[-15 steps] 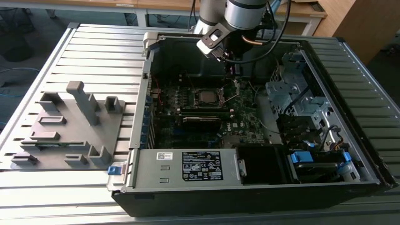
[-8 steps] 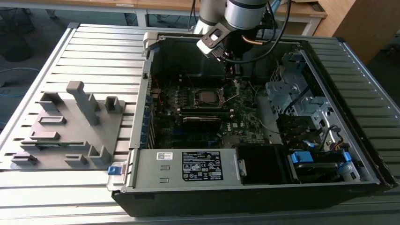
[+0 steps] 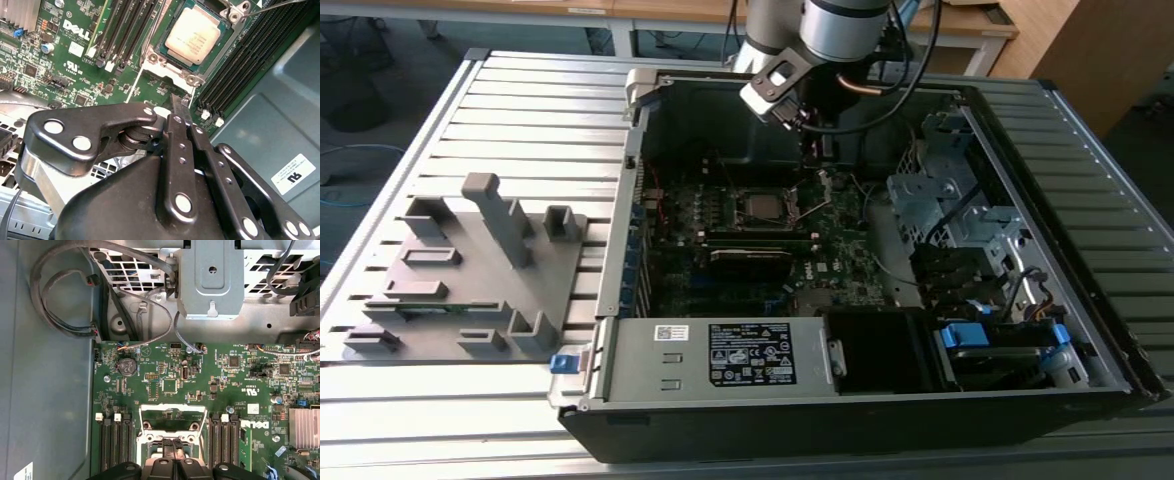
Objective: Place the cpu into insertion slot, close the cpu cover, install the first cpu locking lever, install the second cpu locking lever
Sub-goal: 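Close the cpu cover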
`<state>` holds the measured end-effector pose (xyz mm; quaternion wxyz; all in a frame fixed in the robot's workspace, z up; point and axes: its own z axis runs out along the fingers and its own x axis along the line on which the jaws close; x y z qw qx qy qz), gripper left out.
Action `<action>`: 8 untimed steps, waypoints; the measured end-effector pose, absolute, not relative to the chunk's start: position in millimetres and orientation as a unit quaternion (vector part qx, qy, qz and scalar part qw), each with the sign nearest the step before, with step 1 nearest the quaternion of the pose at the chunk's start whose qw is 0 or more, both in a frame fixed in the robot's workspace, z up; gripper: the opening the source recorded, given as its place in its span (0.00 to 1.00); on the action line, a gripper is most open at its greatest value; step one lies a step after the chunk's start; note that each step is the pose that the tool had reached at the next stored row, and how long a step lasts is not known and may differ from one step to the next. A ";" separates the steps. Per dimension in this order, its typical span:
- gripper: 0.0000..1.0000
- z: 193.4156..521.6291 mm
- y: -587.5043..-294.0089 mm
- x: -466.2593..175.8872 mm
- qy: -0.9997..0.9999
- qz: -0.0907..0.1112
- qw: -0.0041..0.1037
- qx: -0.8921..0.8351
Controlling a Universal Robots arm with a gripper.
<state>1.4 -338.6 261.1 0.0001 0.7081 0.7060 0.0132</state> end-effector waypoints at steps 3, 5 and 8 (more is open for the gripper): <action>0.10 261.1 -338.7 2.9 0.706 0.013 0.000 0.708; 0.10 261.1 -338.7 4.4 0.706 0.013 0.000 0.708; 0.10 261.1 -338.6 6.8 0.706 0.013 0.000 0.708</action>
